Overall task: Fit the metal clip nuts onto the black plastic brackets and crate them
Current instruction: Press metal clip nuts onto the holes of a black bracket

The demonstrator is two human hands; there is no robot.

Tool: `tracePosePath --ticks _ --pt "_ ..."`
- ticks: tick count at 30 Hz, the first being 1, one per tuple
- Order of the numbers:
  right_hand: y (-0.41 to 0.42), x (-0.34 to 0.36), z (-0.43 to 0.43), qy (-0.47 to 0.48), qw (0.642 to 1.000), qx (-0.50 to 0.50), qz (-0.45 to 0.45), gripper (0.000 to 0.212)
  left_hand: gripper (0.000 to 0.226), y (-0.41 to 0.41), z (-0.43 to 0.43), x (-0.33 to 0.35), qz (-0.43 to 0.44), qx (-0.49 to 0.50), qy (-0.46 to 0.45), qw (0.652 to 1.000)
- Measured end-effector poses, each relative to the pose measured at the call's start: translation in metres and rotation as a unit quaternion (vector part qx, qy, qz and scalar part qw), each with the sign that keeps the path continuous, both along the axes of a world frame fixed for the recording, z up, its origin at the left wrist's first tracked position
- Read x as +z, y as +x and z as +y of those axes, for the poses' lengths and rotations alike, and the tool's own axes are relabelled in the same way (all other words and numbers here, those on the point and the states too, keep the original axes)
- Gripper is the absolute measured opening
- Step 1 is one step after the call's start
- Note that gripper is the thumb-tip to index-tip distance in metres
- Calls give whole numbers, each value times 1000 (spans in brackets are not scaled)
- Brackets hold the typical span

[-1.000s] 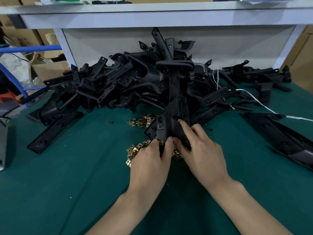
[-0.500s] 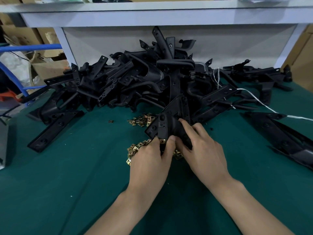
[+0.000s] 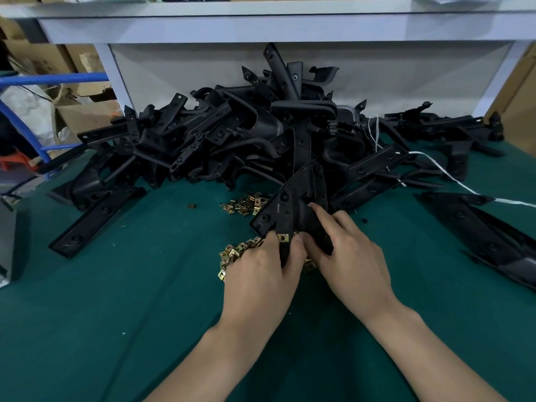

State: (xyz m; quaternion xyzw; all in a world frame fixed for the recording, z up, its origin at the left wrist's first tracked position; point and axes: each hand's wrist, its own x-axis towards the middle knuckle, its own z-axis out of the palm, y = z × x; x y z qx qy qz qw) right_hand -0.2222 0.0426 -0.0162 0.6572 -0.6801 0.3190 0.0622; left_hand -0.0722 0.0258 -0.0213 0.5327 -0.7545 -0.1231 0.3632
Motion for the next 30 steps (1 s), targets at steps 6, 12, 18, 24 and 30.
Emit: tracePosePath --ticks 6,12,18,24,30 --pt "0 -1 -1 -5 1000 -2 11 55 43 0 0 0 4 0 -13 1000" --pt "-2 -2 -3 -6 1000 13 -2 54 41 2 -5 0 -17 -14 3 1000" --pt "-4 -2 -3 0 1000 18 0 55 38 6 -6 5 -45 -46 -11 998" --pt "-3 -1 -1 7 1000 14 -5 59 41 4 -2 9 -1 -5 -15 1000" --pt "-3 -3 -3 8 1000 -2 -11 60 38 1 3 11 32 22 -35 999"
